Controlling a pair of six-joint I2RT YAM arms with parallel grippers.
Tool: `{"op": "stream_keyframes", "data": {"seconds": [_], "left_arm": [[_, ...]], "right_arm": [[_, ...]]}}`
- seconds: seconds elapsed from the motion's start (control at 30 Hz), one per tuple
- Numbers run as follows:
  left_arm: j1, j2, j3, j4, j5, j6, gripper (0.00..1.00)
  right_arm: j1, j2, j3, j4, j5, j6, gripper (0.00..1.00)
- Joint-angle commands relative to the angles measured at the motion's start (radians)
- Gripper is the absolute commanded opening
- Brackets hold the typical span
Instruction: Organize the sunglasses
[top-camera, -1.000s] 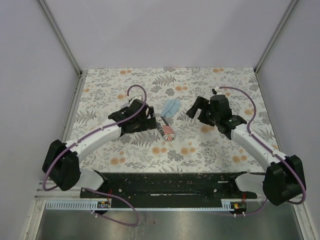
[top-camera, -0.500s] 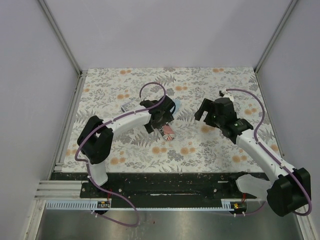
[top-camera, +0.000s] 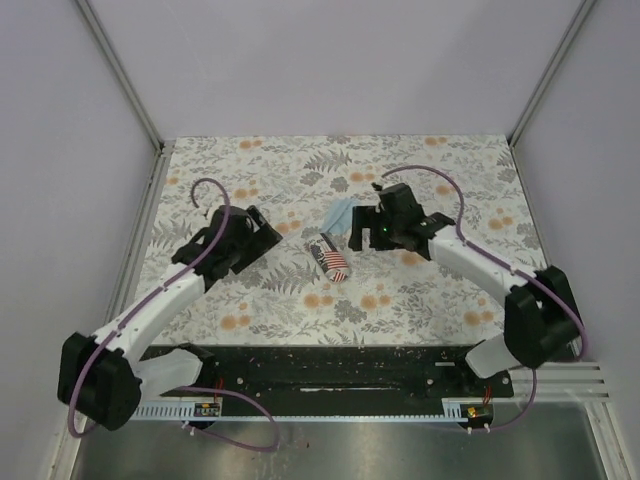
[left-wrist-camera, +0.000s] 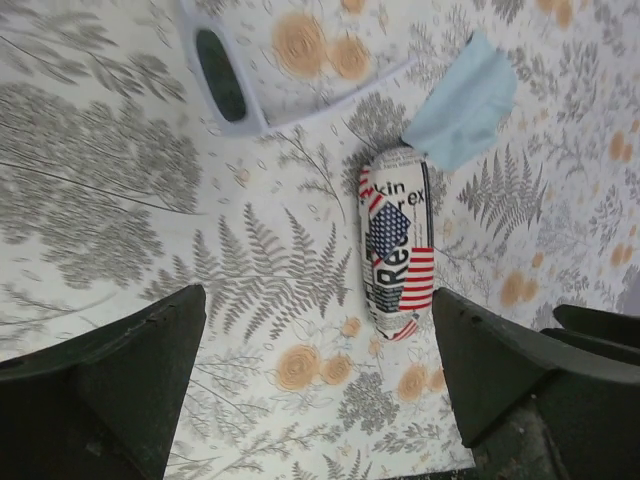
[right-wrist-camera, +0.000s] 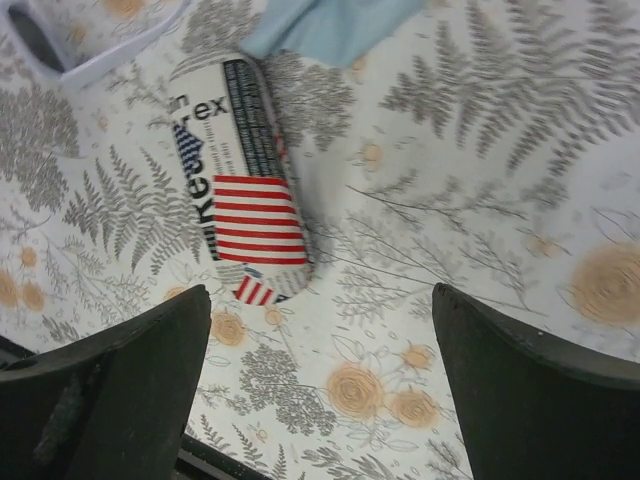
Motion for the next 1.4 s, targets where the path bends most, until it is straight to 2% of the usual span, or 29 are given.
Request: {"op": "stream_keyframes", "data": {"seconds": [0.0, 0.17, 0.4, 0.57, 0.9, 1.03, 1.27, 1.37], "left_arm": [[0.134, -0.175, -0.068, 0.057, 0.140, 0.192, 0.99], [0.266, -0.276, -0.094, -0.029, 0.205, 0.295, 0.99], [0.330, -0.295, -0.138, -0.029, 0.285, 0.327, 0.99], [0.337, -0.287, -0.160, -0.009, 0.299, 0.353, 0.99], [0.343, -0.272, -0.160, -0.006, 0.318, 0.364, 0.99], [0.346, -0.272, -0.155, -0.008, 0.324, 0.361, 0.99], [0.346, -0.258, -0.146, -0.012, 0.332, 0.361, 0.99], [0.346, -0.256, -0.146, -0.012, 0.338, 0.360, 0.99]], "right_arm": [[0.096, 0.168, 0.167, -0.012, -0.048, -0.105, 0.99], [0.147, 0.328, 0.290, -0.055, -0.042, -0.159, 0.99], [0.189, 0.478, 0.413, -0.120, -0.029, -0.196, 0.99], [0.201, 0.528, 0.440, -0.129, -0.035, -0.212, 0.95], [0.205, 0.588, 0.494, -0.158, -0.042, -0.249, 0.97], [0.205, 0.604, 0.506, -0.163, -0.045, -0.251, 0.90], [0.208, 0.629, 0.526, -0.171, -0.053, -0.258, 0.85], [0.208, 0.638, 0.529, -0.172, -0.045, -0.257, 0.79]]}}
